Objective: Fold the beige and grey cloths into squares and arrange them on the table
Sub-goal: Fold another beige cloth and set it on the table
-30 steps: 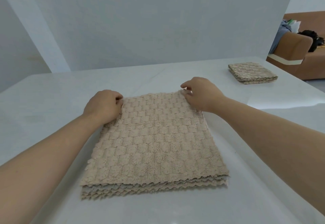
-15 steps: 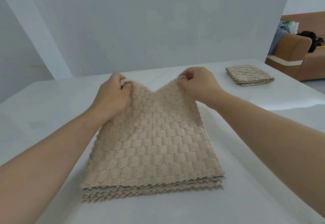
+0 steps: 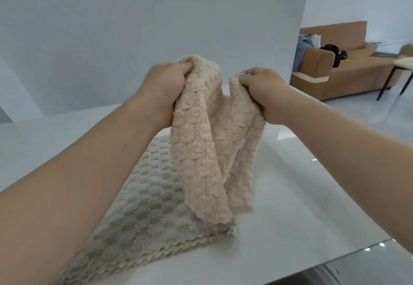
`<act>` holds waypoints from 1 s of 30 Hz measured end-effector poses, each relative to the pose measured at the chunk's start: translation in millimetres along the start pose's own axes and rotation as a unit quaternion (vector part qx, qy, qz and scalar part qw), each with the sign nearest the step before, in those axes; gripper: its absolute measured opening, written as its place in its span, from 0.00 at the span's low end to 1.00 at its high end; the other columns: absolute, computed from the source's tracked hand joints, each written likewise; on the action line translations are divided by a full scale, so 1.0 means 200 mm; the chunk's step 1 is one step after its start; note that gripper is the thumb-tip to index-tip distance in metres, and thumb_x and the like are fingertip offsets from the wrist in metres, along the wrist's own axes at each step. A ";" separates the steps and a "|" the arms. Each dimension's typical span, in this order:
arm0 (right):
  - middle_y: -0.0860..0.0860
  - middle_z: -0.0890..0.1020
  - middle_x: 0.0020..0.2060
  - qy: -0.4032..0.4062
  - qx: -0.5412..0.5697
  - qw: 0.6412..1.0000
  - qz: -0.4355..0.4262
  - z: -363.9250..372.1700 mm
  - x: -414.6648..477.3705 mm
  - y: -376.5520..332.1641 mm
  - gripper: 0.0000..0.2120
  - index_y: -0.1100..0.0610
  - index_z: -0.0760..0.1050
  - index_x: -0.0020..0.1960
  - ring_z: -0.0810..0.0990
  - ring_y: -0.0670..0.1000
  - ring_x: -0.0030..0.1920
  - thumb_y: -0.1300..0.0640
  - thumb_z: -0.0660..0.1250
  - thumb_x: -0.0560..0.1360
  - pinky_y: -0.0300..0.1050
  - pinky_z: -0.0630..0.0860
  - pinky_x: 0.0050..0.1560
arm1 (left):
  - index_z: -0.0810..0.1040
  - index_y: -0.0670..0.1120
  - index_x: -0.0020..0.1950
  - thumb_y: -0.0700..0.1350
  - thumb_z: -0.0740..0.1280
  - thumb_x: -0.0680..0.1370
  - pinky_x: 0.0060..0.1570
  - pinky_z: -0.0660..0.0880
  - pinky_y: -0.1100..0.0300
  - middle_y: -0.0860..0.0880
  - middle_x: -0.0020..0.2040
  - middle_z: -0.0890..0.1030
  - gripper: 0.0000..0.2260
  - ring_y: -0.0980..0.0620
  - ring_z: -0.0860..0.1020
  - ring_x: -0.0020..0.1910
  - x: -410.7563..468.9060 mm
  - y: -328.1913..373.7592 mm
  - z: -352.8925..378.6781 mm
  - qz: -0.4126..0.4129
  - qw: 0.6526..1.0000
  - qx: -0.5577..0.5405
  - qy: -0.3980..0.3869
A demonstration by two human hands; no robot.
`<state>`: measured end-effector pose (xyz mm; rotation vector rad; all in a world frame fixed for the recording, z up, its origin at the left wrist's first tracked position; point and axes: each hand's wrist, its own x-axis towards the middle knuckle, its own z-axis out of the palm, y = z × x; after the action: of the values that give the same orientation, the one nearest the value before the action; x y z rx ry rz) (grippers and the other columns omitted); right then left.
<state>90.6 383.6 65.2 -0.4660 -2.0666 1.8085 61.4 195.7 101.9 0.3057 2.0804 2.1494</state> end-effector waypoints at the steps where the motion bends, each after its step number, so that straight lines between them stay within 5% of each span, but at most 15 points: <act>1: 0.54 0.82 0.45 0.008 0.004 1.000 -0.002 -0.07 0.00 -0.03 0.07 0.57 0.79 0.53 0.81 0.53 0.44 0.60 0.63 0.80 0.52 0.82 0.49 | 0.84 0.41 0.47 0.43 0.69 0.80 0.37 0.83 0.50 0.44 0.38 0.85 0.07 0.47 0.84 0.35 0.00 0.01 0.05 -0.010 1.000 -0.012 -0.013; 4: 0.56 0.75 0.45 0.031 0.026 0.999 0.003 -0.29 0.01 -0.10 0.05 0.56 0.74 0.51 0.75 0.55 0.44 0.64 0.61 0.79 0.51 0.75 0.44 | 0.84 0.38 0.51 0.41 0.67 0.80 0.42 0.83 0.47 0.41 0.43 0.83 0.08 0.44 0.83 0.42 0.03 0.04 0.19 -0.038 0.995 -0.045 -0.075; 6: 0.57 0.77 0.45 0.064 0.044 0.997 0.024 -0.43 0.00 -0.14 0.04 0.59 0.75 0.52 0.79 0.55 0.44 0.64 0.62 0.80 0.51 0.79 0.45 | 0.83 0.37 0.55 0.42 0.64 0.82 0.43 0.83 0.46 0.40 0.46 0.83 0.11 0.44 0.84 0.43 0.04 0.04 0.27 -0.065 0.988 -0.057 -0.126; 10: 0.54 0.85 0.40 0.069 0.010 0.994 0.090 -0.71 -0.01 -0.19 0.07 0.61 0.81 0.52 0.86 0.51 0.36 0.62 0.63 0.81 0.49 0.84 0.41 | 0.81 0.40 0.43 0.42 0.60 0.84 0.33 0.82 0.56 0.44 0.34 0.81 0.14 0.47 0.82 0.32 0.03 0.04 0.41 -0.078 0.974 -0.039 -0.211; 13: 0.54 0.86 0.43 0.040 -0.011 0.990 0.136 -0.87 -0.01 -0.21 0.08 0.60 0.81 0.56 0.86 0.52 0.41 0.61 0.65 0.80 0.50 0.83 0.47 | 0.80 0.39 0.36 0.38 0.57 0.83 0.29 0.80 0.58 0.45 0.29 0.78 0.19 0.48 0.80 0.28 0.07 0.01 0.48 -0.090 0.966 -0.030 -0.240; 18: 0.55 0.84 0.35 0.022 -0.050 0.972 0.228 -1.01 0.03 -0.11 0.06 0.61 0.77 0.54 0.84 0.52 0.33 0.60 0.62 0.83 0.51 0.85 0.37 | 0.59 0.52 0.45 0.32 0.52 0.76 0.43 0.75 0.54 0.50 0.42 0.64 0.13 0.49 0.67 0.41 0.25 -0.14 0.53 -0.204 0.946 -0.044 -0.248; 22: 0.51 0.75 0.32 0.026 -0.085 0.953 0.289 -1.04 0.13 0.10 0.08 0.59 0.77 0.58 0.74 0.49 0.31 0.57 0.62 0.83 0.43 0.80 0.34 | 0.78 0.36 0.48 0.33 0.56 0.80 0.50 0.81 0.52 0.43 0.40 0.79 0.11 0.47 0.79 0.43 0.31 -0.32 0.57 -0.247 0.940 0.005 -0.236; 25: 0.53 0.73 0.32 0.064 -0.154 0.953 0.255 -1.01 0.18 0.24 0.07 0.60 0.76 0.48 0.70 0.50 0.30 0.58 0.64 0.83 0.45 0.72 0.34 | 0.80 0.38 0.49 0.36 0.59 0.83 0.37 0.81 0.61 0.46 0.34 0.81 0.10 0.52 0.80 0.32 0.31 -0.43 0.61 -0.227 0.949 0.093 -0.199; 27: 0.55 0.74 0.34 0.080 -0.182 0.957 0.210 -1.00 0.21 0.31 0.06 0.62 0.79 0.52 0.72 0.52 0.30 0.60 0.64 0.82 0.47 0.73 0.35 | 0.81 0.39 0.52 0.36 0.60 0.83 0.26 0.78 0.63 0.48 0.30 0.80 0.09 0.53 0.78 0.26 0.34 -0.48 0.63 -0.212 0.954 0.115 -0.177; 30: 0.58 0.77 0.40 0.083 -0.228 0.958 0.152 -0.97 0.26 0.36 0.12 0.64 0.79 0.61 0.76 0.55 0.35 0.61 0.63 0.82 0.47 0.76 0.38 | 0.83 0.38 0.55 0.37 0.64 0.80 0.26 0.77 0.62 0.48 0.31 0.81 0.09 0.52 0.79 0.27 0.40 -0.51 0.65 -0.162 0.969 0.143 -0.122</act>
<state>136.2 587.4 20.6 -1.0735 -2.3865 1.3605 10.2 345.5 7.7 0.2262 2.1200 1.5503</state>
